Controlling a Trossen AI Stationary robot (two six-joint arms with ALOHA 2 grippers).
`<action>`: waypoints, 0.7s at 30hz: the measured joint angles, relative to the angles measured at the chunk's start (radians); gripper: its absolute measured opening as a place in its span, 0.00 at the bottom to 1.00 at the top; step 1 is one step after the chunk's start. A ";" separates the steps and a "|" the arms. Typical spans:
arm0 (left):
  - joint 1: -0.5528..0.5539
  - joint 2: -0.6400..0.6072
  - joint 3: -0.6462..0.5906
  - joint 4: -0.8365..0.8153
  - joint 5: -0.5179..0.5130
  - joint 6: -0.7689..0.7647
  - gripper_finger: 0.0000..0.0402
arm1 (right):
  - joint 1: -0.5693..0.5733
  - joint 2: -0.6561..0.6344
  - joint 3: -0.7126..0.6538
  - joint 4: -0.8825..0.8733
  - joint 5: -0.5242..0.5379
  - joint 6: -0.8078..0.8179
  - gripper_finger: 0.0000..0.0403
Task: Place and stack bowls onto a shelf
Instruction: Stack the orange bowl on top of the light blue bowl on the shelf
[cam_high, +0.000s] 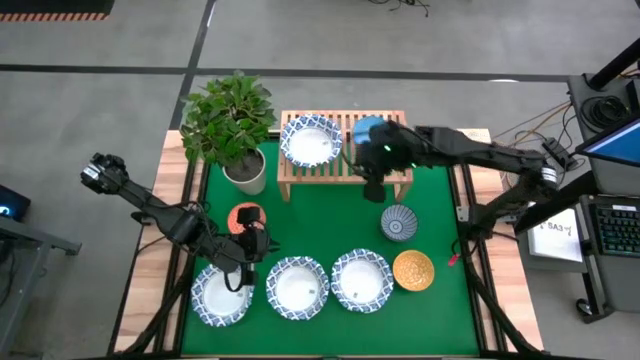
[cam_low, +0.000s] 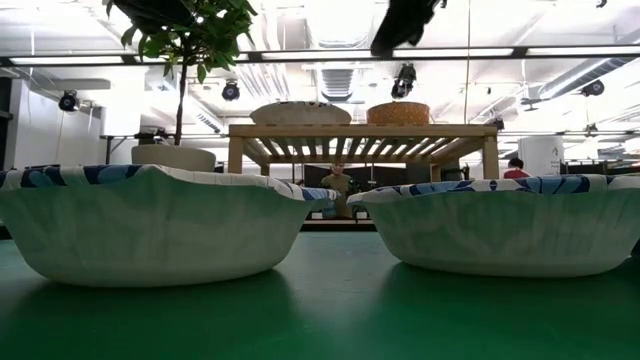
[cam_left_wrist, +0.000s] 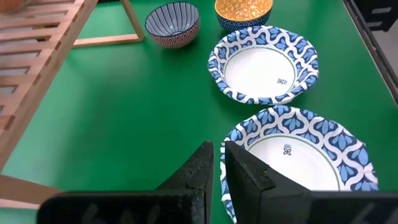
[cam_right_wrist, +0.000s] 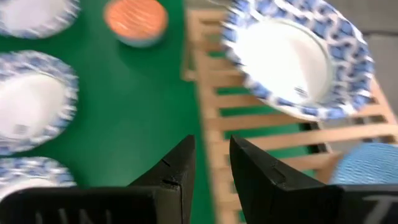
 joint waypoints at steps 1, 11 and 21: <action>0.000 0.000 0.000 0.000 0.000 -0.011 0.06 | 0.022 -0.031 -0.039 0.032 -0.001 0.009 0.21; 0.001 0.000 0.000 -0.001 -0.034 -0.123 0.06 | 0.250 -0.287 -0.394 0.315 0.001 0.121 0.21; 0.004 0.000 0.000 -0.035 -0.050 -0.415 0.06 | 0.331 -0.449 -0.642 0.469 0.051 0.182 0.19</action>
